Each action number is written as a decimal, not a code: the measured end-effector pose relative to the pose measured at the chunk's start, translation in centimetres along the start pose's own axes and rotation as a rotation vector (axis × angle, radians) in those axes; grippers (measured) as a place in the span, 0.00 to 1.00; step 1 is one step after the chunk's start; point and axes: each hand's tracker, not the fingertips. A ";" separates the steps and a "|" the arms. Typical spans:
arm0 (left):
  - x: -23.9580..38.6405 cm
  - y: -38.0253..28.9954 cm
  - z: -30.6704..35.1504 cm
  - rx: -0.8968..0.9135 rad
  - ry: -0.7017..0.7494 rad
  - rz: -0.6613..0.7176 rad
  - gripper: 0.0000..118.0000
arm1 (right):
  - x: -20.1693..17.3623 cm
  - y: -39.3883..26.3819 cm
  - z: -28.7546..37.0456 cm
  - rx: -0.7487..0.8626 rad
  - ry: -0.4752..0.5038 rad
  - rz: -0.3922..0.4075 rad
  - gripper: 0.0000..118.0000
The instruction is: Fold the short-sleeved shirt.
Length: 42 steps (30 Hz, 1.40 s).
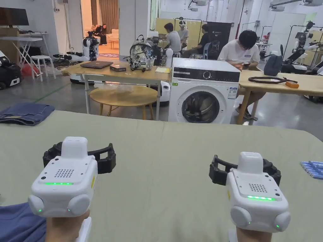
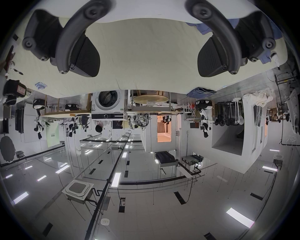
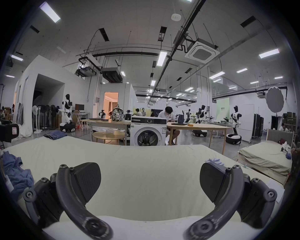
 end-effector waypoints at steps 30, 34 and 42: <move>3.5 -1.6 0.1 0.049 0.086 -1.145 0.98 | -4.3 -2.3 0.4 0.173 -0.037 1.198 1.00; 1.9 0.1 -0.1 -0.053 0.011 -0.464 0.98 | -3.6 -0.7 0.7 0.035 0.001 0.717 1.00; 0.0 0.3 1.3 0.005 -0.027 0.201 0.98 | 0.5 -1.3 -0.9 -0.171 0.017 -0.223 1.00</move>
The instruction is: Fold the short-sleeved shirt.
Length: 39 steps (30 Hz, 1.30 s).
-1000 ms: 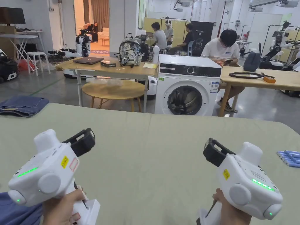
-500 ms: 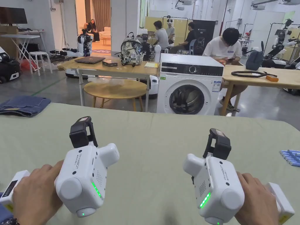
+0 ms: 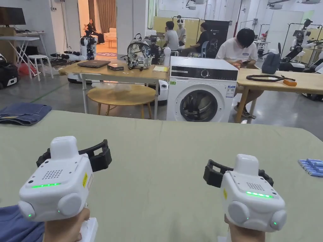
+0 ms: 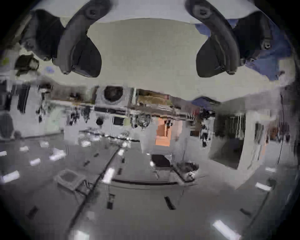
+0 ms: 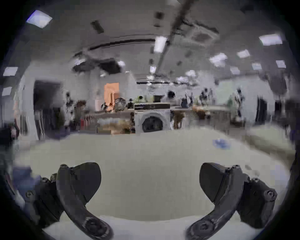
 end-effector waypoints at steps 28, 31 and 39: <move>0.8 -0.2 -0.1 -0.016 0.025 -0.201 0.01 | -2.2 0.1 2.3 0.074 -0.038 0.183 0.00; 0.8 -0.5 -0.4 -0.045 0.006 -0.189 0.01 | -2.3 -0.2 3.1 0.069 -0.040 0.188 0.00; 0.4 0.0 0.8 -0.071 0.024 -0.182 0.00 | -2.6 0.0 3.5 0.080 -0.039 0.204 0.00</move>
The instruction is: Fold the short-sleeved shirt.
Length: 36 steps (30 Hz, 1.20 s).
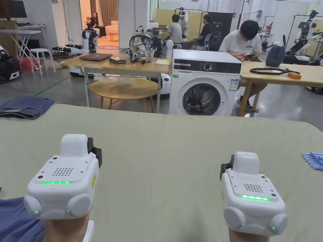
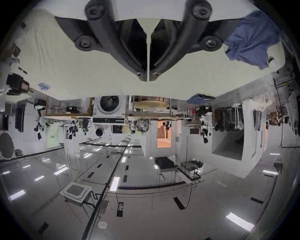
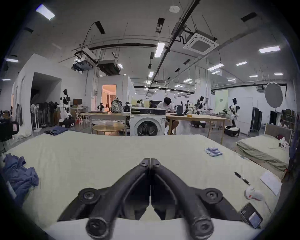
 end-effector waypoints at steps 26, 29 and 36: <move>-25.7 -2.0 10.1 -0.308 0.427 0.050 0.00 | -21.6 1.4 0.9 -0.037 0.452 0.063 0.00; -28.6 -3.8 10.6 -0.502 0.372 0.147 0.00 | -22.8 1.1 1.6 -0.053 0.486 0.074 0.00; -33.5 -8.1 8.8 -0.694 0.325 0.279 0.03 | -23.8 -0.2 1.2 -0.114 0.521 0.109 0.00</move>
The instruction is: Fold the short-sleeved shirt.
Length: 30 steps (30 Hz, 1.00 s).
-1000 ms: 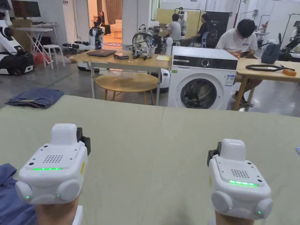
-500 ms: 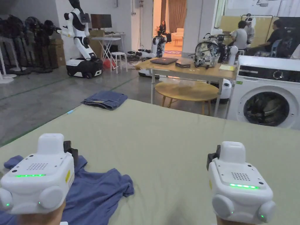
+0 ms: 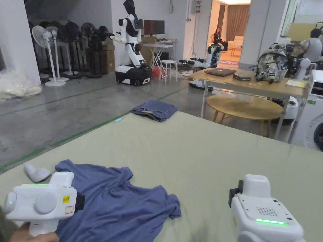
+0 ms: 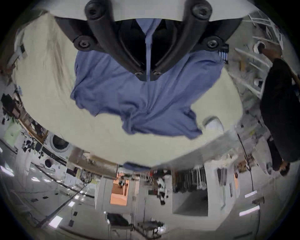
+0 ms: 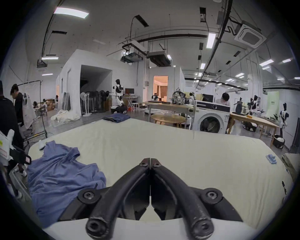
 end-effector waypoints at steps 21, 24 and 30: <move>2.4 -2.8 -9.0 -0.149 0.087 -0.131 0.00 | 4.2 -2.1 0.6 -0.133 -0.094 -0.026 0.00; 1.7 -2.3 -8.3 -0.115 0.047 -0.097 0.00 | 5.1 -2.3 0.0 -0.136 -0.104 -0.034 0.00; 2.9 0.5 -4.6 0.073 -0.073 -0.061 0.00 | 6.5 -2.2 0.5 -0.129 -0.121 -0.049 0.00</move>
